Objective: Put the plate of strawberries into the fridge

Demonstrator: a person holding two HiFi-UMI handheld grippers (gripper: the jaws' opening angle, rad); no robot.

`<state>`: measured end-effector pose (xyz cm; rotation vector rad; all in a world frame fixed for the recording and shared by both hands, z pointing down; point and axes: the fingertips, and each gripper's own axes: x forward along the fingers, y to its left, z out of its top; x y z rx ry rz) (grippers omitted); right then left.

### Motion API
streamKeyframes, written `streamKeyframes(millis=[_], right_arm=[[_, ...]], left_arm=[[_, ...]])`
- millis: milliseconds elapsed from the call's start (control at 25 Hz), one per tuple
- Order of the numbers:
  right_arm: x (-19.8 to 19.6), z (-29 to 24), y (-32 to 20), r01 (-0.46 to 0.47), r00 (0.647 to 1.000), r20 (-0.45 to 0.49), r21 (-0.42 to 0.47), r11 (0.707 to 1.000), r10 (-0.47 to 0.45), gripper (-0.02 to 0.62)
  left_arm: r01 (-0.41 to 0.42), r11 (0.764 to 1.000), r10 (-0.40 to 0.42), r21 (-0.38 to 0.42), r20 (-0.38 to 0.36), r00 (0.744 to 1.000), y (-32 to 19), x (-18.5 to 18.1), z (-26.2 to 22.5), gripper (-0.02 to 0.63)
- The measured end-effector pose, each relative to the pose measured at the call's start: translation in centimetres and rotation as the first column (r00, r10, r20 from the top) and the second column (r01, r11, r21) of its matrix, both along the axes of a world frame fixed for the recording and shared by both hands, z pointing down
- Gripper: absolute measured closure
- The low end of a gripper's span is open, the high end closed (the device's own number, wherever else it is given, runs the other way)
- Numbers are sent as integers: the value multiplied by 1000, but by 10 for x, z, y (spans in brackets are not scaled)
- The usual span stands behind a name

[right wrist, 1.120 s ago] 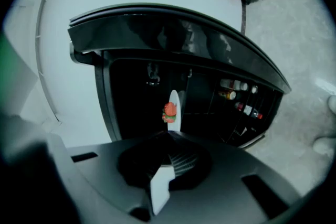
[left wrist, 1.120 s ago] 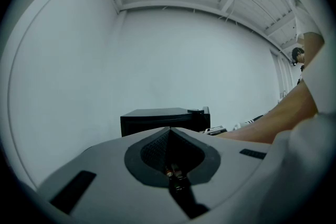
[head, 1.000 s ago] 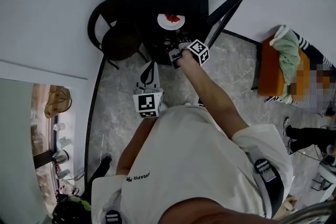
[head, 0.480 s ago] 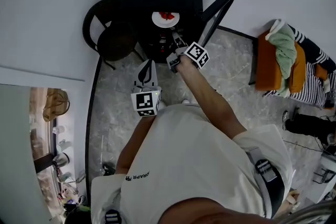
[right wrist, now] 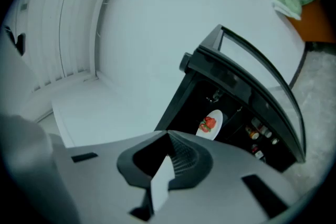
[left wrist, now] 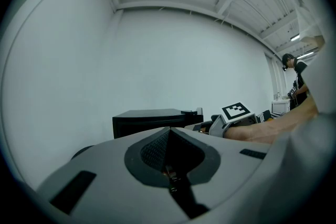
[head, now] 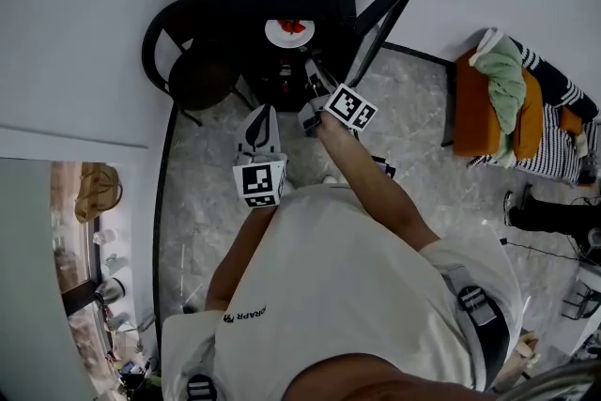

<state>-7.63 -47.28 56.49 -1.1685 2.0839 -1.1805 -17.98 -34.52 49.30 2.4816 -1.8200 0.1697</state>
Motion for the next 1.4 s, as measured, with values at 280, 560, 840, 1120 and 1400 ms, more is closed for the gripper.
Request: streamKeyframes(millis=[280,560,840,1120,1400], right_arm=[[4,-16,13,29,987,-160,103,994,-12,583],[-5,-41,29,94,943,-332,222,970,-15,583],[-7,-58,48,145,884,-467,289,946,7,583],[-15,-67,61,198,825,-565,330,923,25,583],[-22,-76,76,248,771,-636,364,898,45,583]], left_arm=[[-12,1000,12,-3,-7,1000,-1,4,1,604],[-26,1000,26,1,-16,1000,-3,10,1,604],[-30,999,30,12,-27,999,-5,14,-4,604],[-33,999,34,24,-39,999,-5,16,-6,604],[-40,999,42,31,-57,998,-4,23,-9,604]])
